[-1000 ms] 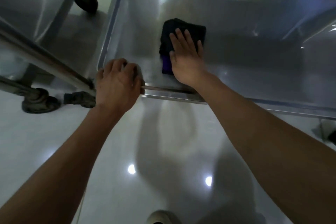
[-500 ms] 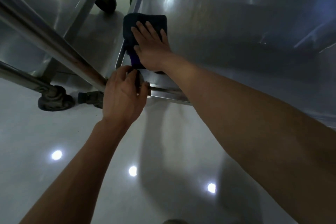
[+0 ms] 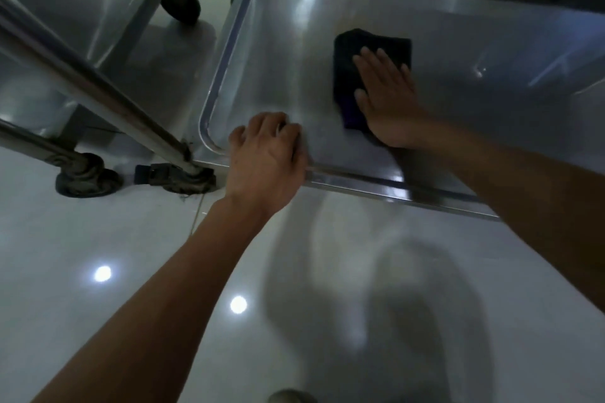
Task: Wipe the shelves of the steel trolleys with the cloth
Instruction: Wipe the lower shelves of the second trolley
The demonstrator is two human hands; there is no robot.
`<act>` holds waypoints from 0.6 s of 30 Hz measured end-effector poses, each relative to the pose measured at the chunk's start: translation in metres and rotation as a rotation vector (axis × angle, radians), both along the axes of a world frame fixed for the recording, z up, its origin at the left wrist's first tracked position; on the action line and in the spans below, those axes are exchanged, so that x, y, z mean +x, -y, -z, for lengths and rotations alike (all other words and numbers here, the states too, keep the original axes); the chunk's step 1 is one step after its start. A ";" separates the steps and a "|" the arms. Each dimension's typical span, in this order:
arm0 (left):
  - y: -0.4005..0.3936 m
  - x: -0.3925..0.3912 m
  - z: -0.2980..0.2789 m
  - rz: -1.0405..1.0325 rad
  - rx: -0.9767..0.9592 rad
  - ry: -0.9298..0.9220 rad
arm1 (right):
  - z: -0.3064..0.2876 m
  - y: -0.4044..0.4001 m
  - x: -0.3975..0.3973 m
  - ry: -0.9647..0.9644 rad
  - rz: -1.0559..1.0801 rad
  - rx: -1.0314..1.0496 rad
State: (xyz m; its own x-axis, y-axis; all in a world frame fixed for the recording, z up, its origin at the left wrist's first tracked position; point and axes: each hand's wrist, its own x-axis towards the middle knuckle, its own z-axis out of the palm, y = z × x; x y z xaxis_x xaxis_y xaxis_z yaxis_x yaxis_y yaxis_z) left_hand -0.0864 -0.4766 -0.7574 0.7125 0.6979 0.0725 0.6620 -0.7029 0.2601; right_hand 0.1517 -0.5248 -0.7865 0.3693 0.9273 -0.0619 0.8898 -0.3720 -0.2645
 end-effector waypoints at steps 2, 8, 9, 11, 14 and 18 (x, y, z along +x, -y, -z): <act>0.014 0.021 -0.002 0.082 -0.025 -0.020 | 0.002 0.028 0.025 0.001 0.016 -0.014; 0.062 0.068 -0.008 0.343 0.009 -0.119 | 0.005 0.100 0.067 -0.014 0.109 -0.008; 0.069 0.073 -0.009 0.371 0.013 -0.129 | 0.006 0.109 0.069 -0.018 0.108 -0.007; 0.085 0.087 -0.009 0.412 0.014 -0.145 | 0.004 0.127 0.073 -0.031 0.113 -0.001; 0.112 0.104 -0.006 0.425 -0.006 -0.147 | 0.001 0.153 0.075 -0.043 0.109 -0.017; 0.140 0.116 0.000 0.337 -0.069 -0.140 | -0.006 0.194 0.065 -0.043 0.097 -0.018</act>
